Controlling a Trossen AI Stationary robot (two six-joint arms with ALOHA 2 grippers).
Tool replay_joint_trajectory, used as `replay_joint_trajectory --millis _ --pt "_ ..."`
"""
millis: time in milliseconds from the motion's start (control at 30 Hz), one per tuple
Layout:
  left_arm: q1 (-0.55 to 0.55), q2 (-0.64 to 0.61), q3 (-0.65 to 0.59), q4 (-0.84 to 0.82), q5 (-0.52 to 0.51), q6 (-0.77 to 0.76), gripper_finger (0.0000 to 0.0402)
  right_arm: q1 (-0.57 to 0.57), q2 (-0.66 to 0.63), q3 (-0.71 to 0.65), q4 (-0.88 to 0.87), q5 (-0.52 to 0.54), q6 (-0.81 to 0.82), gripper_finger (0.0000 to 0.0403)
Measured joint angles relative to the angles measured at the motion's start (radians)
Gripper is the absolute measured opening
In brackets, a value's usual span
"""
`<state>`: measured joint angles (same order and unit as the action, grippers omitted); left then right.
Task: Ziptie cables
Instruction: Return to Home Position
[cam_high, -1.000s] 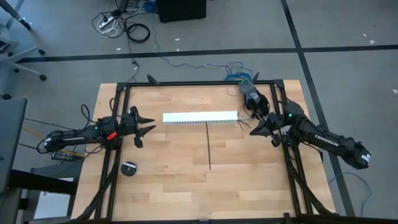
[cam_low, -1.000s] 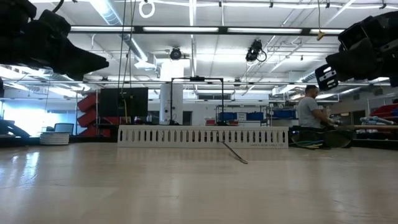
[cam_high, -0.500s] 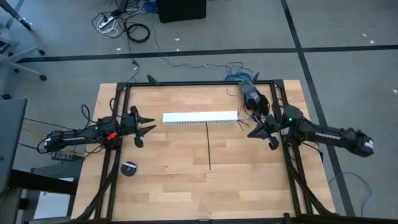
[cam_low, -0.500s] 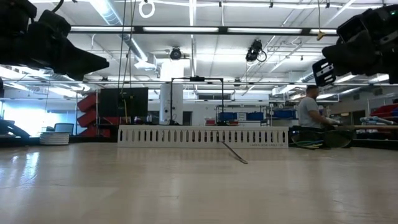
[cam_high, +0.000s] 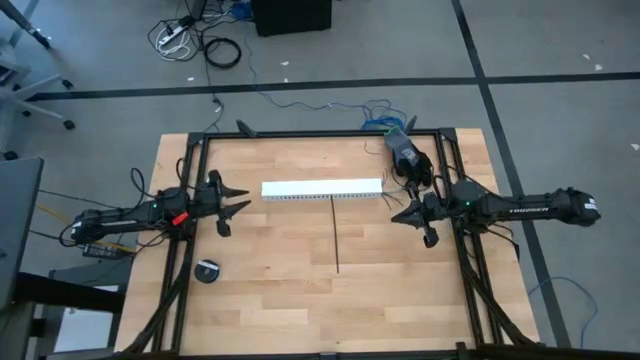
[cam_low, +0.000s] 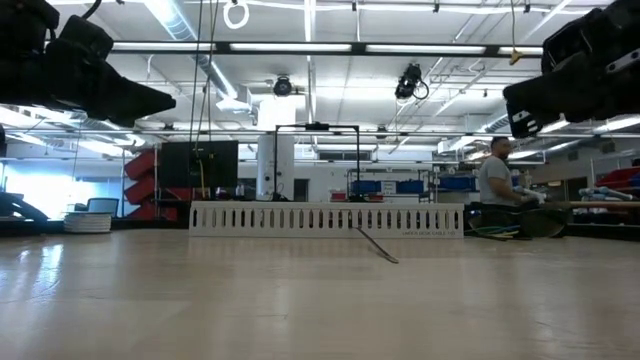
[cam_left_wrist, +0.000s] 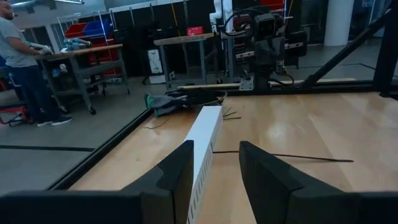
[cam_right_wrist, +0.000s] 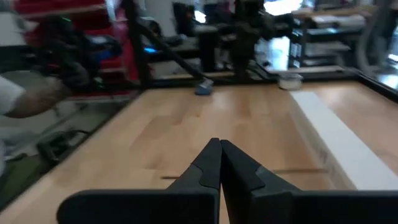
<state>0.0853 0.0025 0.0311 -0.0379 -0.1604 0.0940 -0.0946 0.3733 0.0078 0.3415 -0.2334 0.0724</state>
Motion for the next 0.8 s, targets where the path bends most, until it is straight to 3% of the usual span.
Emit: replay_joint_trajectory --millis 167,800 --pt "0.0 0.0 0.0 0.0 0.0 0.008 0.0122 0.005 0.0 0.0 -0.004 0.094 0.001 0.0004" --pt "0.0 0.0 -0.005 0.104 -0.003 0.006 0.0122 -0.001 0.0 0.003 0.009 0.102 0.002 0.0004"
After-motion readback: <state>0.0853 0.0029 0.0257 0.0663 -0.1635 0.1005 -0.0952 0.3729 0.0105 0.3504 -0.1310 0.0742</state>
